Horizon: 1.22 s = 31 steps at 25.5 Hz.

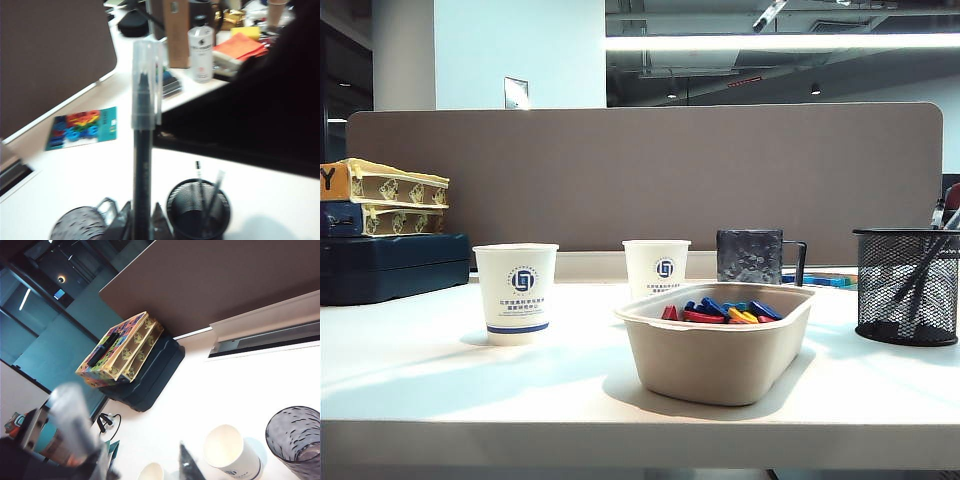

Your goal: Pick up one pen and put it in the pen container.

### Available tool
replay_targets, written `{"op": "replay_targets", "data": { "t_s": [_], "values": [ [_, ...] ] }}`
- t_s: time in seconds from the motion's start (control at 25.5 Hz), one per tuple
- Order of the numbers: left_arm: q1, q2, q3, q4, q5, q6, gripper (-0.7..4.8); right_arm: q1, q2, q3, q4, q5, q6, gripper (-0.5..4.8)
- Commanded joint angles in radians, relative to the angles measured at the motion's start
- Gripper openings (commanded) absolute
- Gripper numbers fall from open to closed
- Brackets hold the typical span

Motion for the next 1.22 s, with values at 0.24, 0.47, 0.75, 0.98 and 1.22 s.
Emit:
{"op": "replay_targets", "data": {
  "t_s": [0.24, 0.47, 0.75, 0.98, 1.22],
  "values": [
    [0.023, 0.008, 0.006, 0.01, -0.012, 0.01, 0.2, 0.002, -0.005, 0.006, 0.034, -0.044, 0.02, 1.81],
    [0.022, 0.008, 0.005, 0.01, -0.005, 0.005, 0.2, 0.01, -0.005, 0.006, 0.106, -0.072, 0.072, 1.81],
    [0.011, 0.007, 0.005, 0.011, 0.04, -0.029, 0.2, 0.01, -0.004, 0.006, 0.127, -0.068, 0.074, 1.8],
    [-0.023, 0.007, 0.005, 0.011, 0.041, -0.027, 0.2, 0.009, -0.003, 0.006, 0.127, -0.033, 0.072, 1.8],
    [-0.028, 0.006, 0.006, 0.012, 0.04, -0.026, 0.2, 0.009, -0.002, 0.006, 0.127, -0.032, 0.07, 0.84]
  ]
}}
